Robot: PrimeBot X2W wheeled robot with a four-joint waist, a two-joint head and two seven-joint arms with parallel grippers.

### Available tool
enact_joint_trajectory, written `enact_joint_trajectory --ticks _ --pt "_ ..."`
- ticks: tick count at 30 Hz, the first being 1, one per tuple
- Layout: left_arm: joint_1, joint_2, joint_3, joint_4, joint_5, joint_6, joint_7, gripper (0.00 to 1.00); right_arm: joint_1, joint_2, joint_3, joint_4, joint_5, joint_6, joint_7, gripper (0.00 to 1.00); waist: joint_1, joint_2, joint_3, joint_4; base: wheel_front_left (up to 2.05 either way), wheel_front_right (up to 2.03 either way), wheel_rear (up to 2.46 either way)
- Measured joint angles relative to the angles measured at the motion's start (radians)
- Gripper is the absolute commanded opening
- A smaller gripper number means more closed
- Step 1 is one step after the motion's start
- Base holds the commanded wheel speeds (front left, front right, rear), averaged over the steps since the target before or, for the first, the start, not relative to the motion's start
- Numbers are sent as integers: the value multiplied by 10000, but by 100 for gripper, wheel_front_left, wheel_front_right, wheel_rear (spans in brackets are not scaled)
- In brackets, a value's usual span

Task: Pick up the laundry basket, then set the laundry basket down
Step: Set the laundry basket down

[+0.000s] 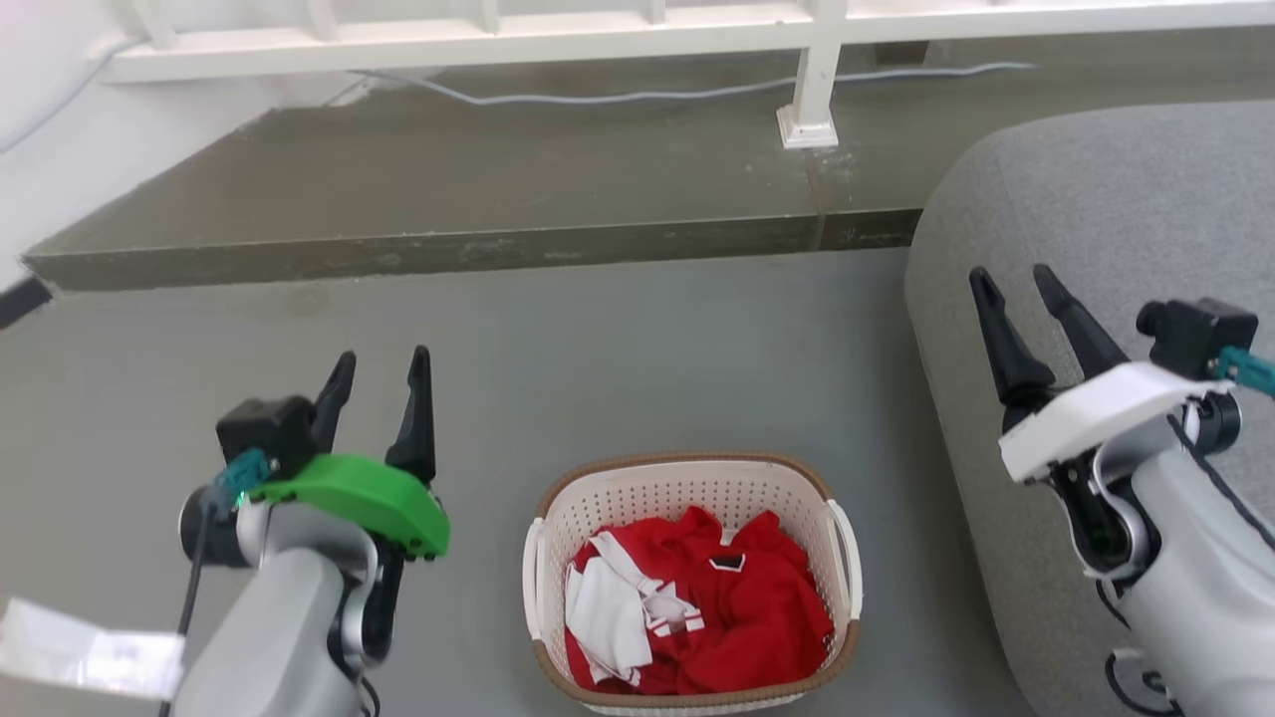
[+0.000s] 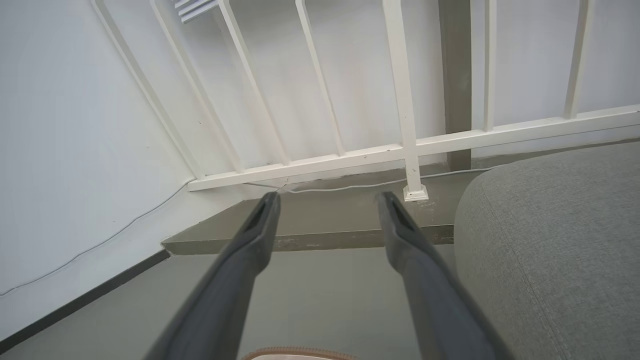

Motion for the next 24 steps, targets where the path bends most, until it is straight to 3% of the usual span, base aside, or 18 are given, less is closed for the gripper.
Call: enact_joint_trajectory --ticks 9,24 --pt "936 -17 472 -1051 957 151 0 100 899 194 -527 -748 -713 -90 -2 100 0 0 -139 57 0 0 0" --pt "2159 -374 1058 -2115 1645 161 0 100 1934 669 -1304 -1453 -1593 -36 0 100 0 0 -94 61 0 0 0"
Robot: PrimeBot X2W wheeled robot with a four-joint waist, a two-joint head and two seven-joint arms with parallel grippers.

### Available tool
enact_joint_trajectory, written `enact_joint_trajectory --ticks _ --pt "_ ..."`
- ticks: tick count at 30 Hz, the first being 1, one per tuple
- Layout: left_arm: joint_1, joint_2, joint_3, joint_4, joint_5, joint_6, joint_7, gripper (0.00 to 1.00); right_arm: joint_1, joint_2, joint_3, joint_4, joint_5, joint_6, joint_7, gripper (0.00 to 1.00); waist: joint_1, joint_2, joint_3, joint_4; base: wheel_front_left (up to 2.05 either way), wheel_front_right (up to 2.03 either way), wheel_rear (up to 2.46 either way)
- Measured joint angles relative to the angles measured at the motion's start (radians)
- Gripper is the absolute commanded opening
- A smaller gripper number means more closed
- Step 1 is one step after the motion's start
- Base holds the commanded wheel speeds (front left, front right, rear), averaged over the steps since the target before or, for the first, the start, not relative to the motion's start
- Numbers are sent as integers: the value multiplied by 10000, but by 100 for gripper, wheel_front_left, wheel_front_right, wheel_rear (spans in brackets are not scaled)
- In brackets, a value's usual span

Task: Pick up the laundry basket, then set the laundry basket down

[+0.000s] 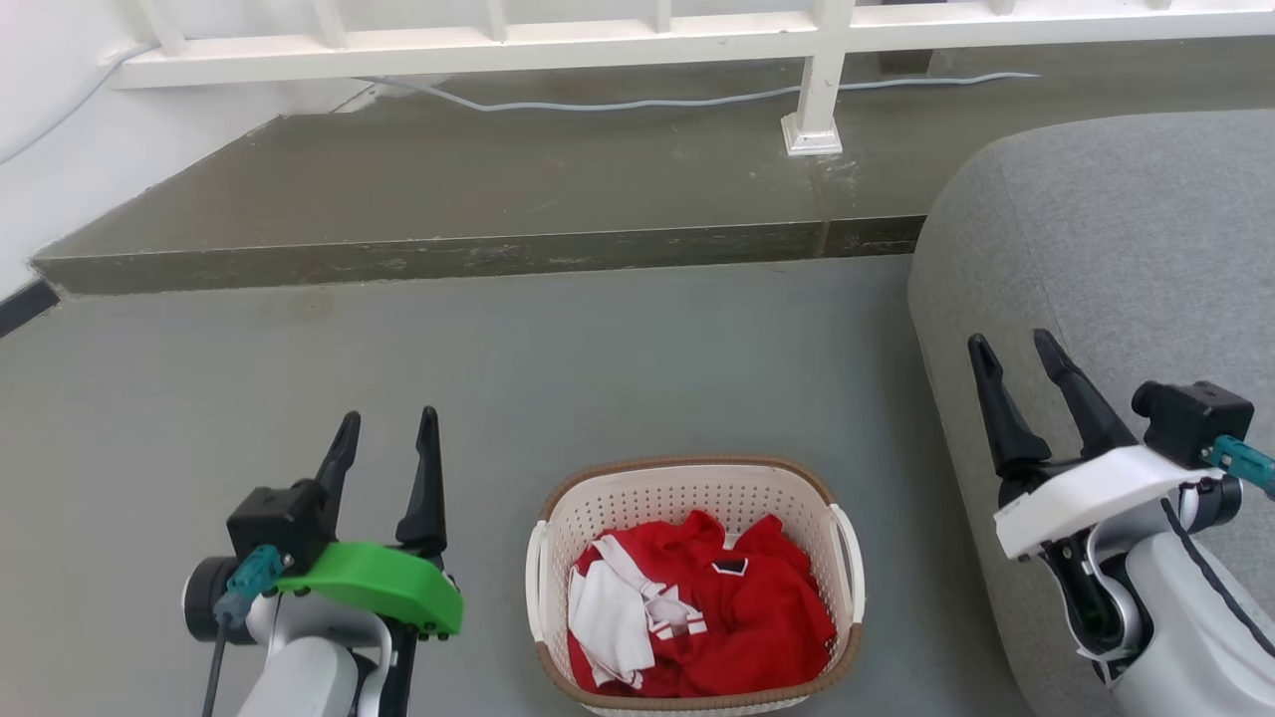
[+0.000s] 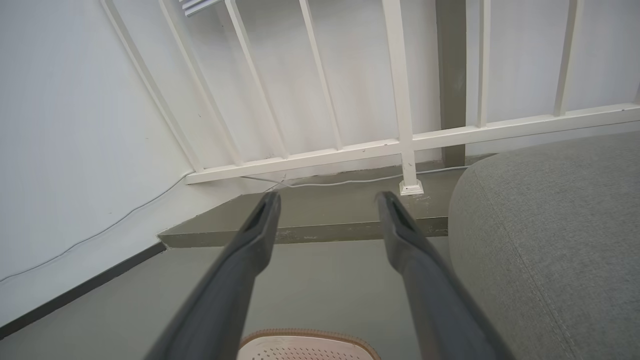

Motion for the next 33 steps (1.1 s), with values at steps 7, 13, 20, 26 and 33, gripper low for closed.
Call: enact_joint_trajectory --ticks 7,13,20,26,33 --pt "305 -132 178 -213 138 -4 0 100 293 165 -236 -98 -249 153 -2 100 0 0 -4 -11 0 0 0" --pt "463 -182 278 -372 224 -104 0 100 411 278 -410 -155 -418 245 -2 100 0 0 3 -37 0 0 0" --pt "624 -253 378 -449 523 -201 0 100 548 401 -571 -201 -685 336 -2 100 0 0 15 -62 0 0 0" --pt "678 -305 504 -479 589 -284 0 100 634 522 -719 -201 -759 422 -2 100 0 0 18 -71 0 0 0" --pt "739 -353 587 -520 665 -370 0 100 733 614 -826 -201 -917 506 -2 100 0 0 31 -78 0 0 0"
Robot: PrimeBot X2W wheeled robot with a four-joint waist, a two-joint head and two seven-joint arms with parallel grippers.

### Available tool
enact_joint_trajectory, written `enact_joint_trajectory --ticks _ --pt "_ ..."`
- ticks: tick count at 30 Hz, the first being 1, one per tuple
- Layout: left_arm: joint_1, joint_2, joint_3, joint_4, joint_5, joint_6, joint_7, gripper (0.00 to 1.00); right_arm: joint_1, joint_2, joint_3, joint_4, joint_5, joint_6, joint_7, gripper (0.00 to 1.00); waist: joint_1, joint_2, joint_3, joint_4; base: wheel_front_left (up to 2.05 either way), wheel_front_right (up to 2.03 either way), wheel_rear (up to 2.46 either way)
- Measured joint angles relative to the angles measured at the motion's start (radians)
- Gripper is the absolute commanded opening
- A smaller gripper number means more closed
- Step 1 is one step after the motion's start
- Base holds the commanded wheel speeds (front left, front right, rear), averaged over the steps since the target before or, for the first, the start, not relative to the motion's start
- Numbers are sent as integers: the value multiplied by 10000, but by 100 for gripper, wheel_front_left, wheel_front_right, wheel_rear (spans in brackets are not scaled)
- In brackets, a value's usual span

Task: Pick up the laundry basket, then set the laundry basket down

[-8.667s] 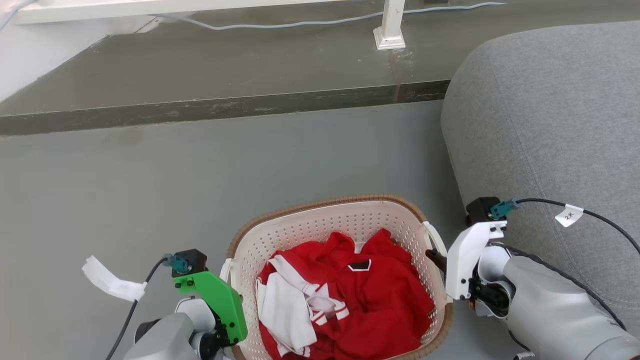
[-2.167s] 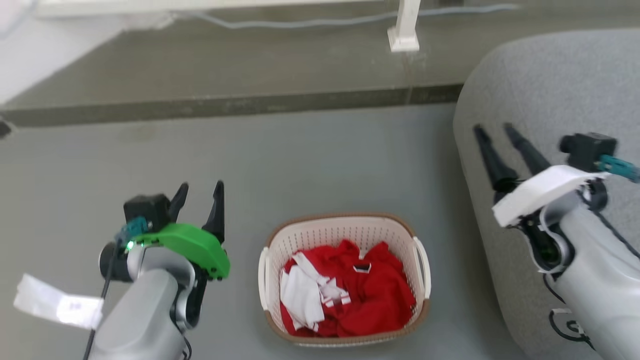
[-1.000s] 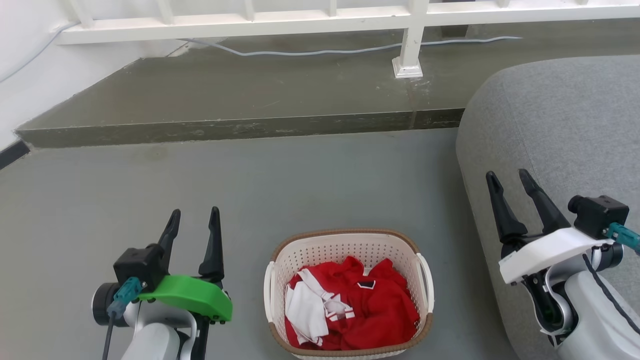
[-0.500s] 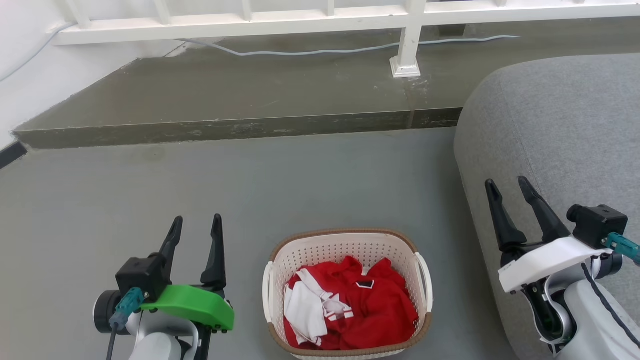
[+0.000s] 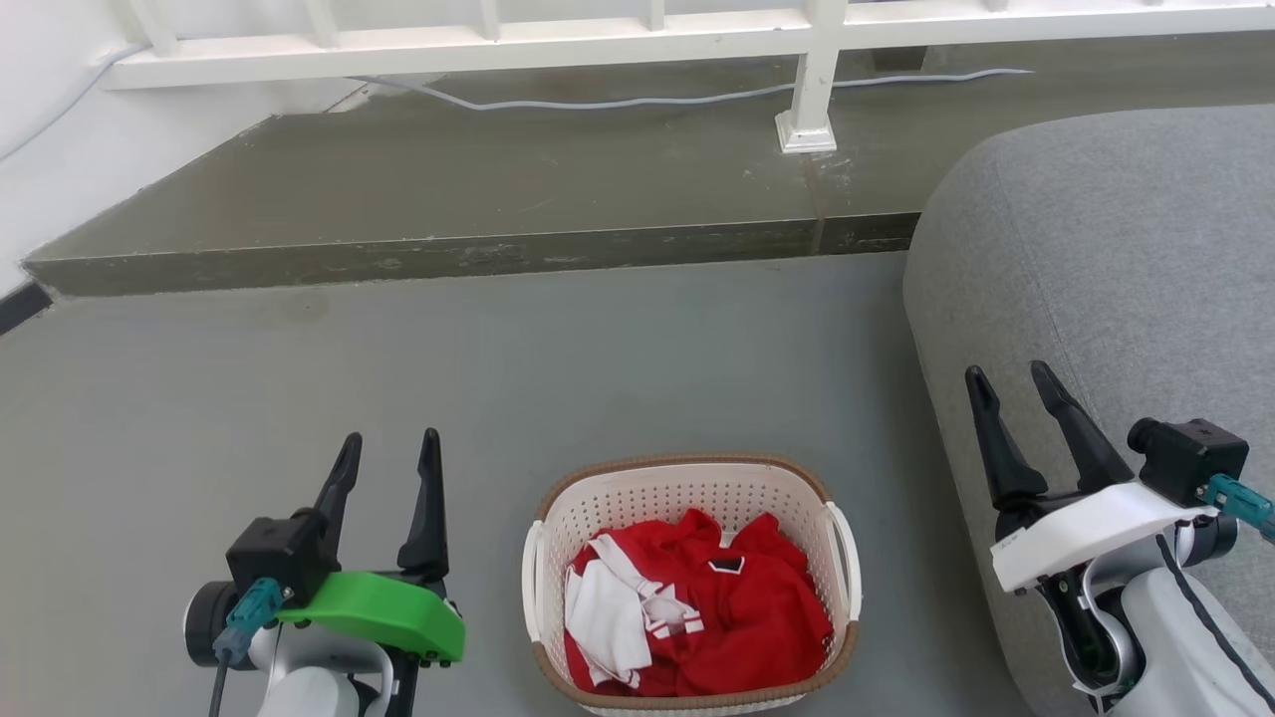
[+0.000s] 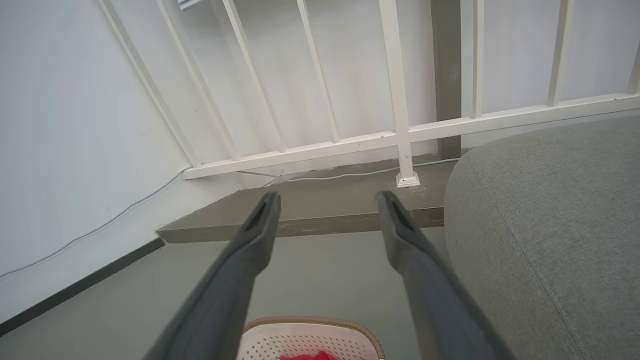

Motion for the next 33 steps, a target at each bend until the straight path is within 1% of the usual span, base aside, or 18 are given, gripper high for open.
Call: enact_joint_trajectory --ticks 2,4,9,10,14,20,27,29,30,33 --pt "13 -25 23 -4 8 -79 0 100 0 27 -33 0 -4 4 0 100 0 0 4 -5 0 0 0" --pt "28 -56 40 -6 10 -86 0 100 0 58 -69 2 -27 77 0 100 0 0 4 -12 0 0 0" --pt "33 -96 67 -4 82 -215 0 100 0 138 -140 17 -102 92 0 100 0 0 -17 -39 0 0 0" --pt "37 -111 42 88 73 -215 10 0 14 171 -123 98 -90 84 6 0 0 0 -19 -42 0 0 0" --pt "295 -165 2 341 29 -217 44 0 305 362 -84 337 -36 84 21 0 1 0 -20 -42 0 0 0" --pt "315 -167 58 334 -382 -265 73 0 338 387 -255 336 403 84 138 0 0 0 -46 -15 0 0 0" --pt "324 -169 278 320 -1444 -351 280 0 338 514 -466 336 1411 86 401 0 0 0 -70 11 0 0 0" --pt "324 -169 307 322 -1572 -353 326 0 338 527 -489 336 1546 86 437 0 0 0 -73 14 0 0 0" --pt "324 -169 360 318 -1935 -426 410 0 338 550 -556 332 1737 86 508 0 0 0 -79 20 0 0 0" --pt "324 -171 420 318 -2107 -428 481 0 338 573 -633 332 1971 88 583 0 0 0 -85 27 0 0 0"
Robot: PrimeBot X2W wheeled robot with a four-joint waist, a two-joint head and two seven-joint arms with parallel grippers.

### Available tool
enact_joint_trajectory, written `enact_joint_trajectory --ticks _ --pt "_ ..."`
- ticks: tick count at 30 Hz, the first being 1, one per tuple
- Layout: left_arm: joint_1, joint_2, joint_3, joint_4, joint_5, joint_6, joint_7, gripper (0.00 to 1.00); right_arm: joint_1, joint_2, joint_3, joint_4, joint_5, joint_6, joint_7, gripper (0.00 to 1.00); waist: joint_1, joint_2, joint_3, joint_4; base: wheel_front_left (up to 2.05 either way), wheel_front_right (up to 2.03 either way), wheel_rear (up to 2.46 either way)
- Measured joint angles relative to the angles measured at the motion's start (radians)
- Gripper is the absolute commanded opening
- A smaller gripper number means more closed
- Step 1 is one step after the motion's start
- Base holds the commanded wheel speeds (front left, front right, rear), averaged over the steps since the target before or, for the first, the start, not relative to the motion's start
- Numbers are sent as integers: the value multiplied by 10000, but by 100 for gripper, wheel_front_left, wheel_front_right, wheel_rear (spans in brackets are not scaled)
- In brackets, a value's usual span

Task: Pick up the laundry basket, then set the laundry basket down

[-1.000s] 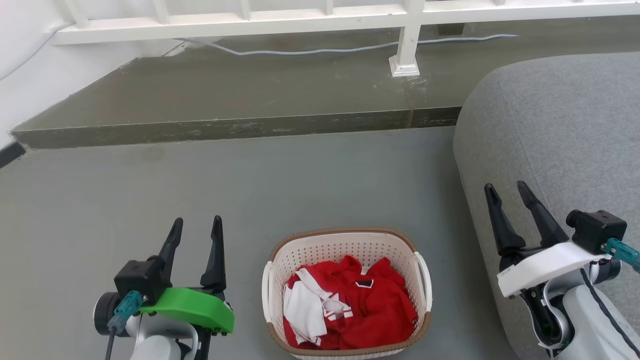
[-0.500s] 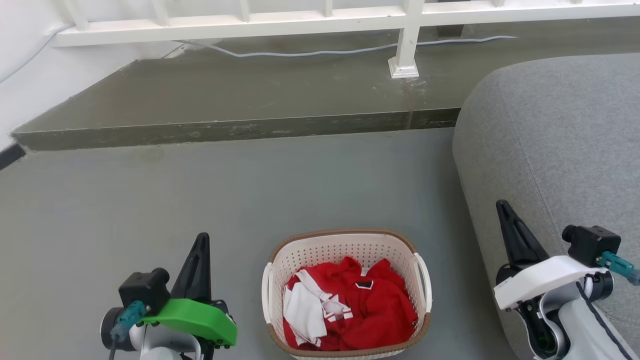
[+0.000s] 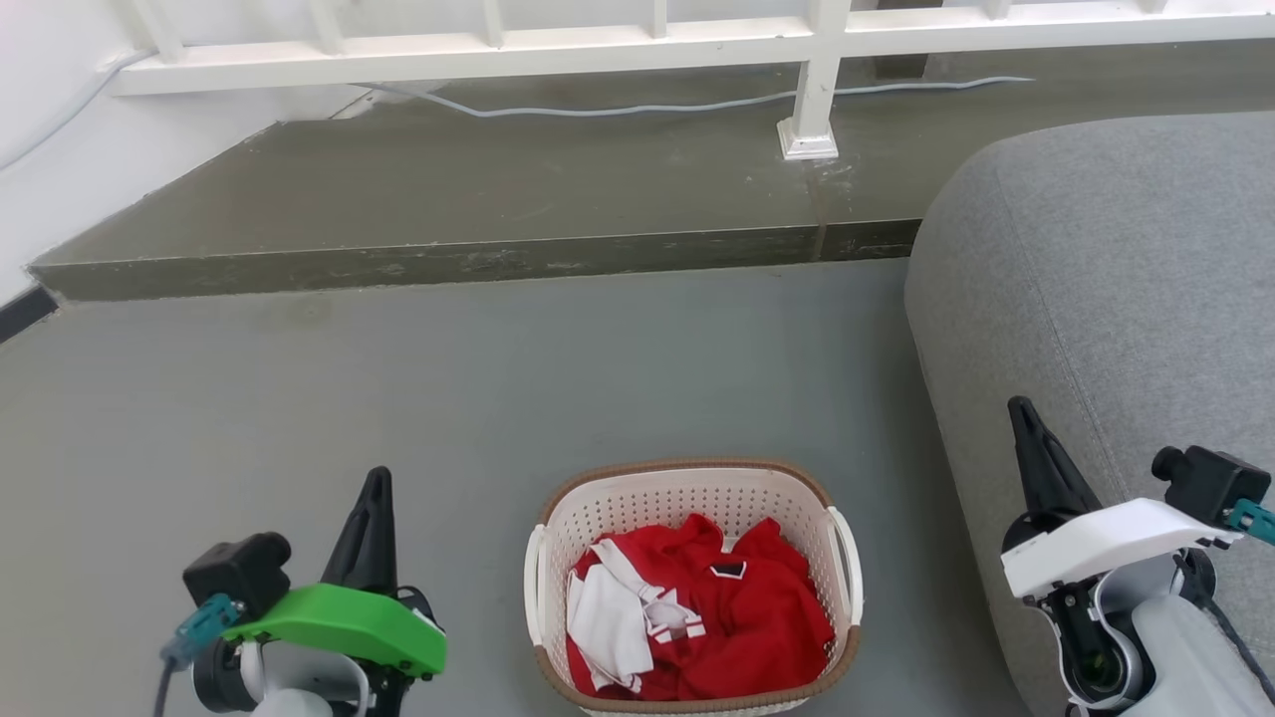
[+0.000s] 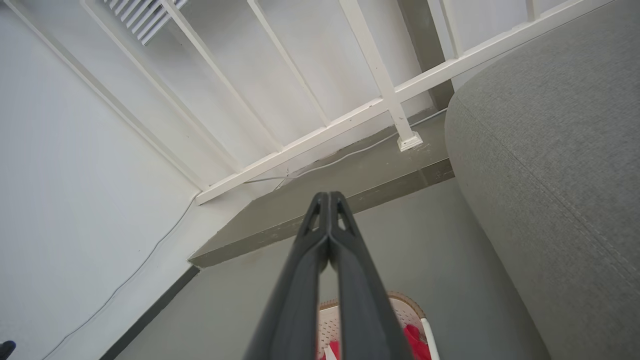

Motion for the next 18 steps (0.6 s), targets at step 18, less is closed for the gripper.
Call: enact_joint_trajectory --ticks 18 --pt "0 -10 673 52 -2322 -267 677 0 -1 280 -692 -4 2063 8 685 0 0 0 -66 64 0 0 0"
